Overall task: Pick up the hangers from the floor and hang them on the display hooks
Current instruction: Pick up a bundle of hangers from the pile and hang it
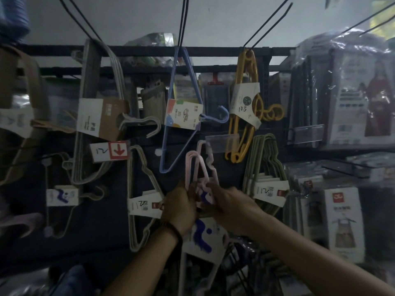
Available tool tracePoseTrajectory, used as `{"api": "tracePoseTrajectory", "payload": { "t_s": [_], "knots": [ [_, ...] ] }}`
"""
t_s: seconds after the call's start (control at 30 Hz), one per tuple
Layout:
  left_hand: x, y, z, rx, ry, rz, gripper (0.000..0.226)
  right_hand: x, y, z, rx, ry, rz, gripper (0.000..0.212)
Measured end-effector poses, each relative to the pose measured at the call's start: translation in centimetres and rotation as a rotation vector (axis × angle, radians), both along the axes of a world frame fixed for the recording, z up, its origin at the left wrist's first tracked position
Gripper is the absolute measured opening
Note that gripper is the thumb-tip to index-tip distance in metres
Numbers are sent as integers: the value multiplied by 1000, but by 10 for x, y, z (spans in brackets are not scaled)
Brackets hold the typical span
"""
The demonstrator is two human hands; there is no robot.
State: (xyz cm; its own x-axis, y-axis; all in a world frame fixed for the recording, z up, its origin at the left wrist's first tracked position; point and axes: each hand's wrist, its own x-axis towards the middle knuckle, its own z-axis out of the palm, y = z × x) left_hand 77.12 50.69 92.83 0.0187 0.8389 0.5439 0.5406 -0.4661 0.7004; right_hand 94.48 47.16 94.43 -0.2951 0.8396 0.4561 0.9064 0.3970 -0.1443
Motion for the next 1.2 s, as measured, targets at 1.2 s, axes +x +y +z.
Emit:
{"api": "tracePoseTrajectory", "payload": {
  "t_s": [1.2],
  "knots": [
    [1,-18,35,306,-80,-400,47,32,3,-38,435,161,-162,22]
  ]
}}
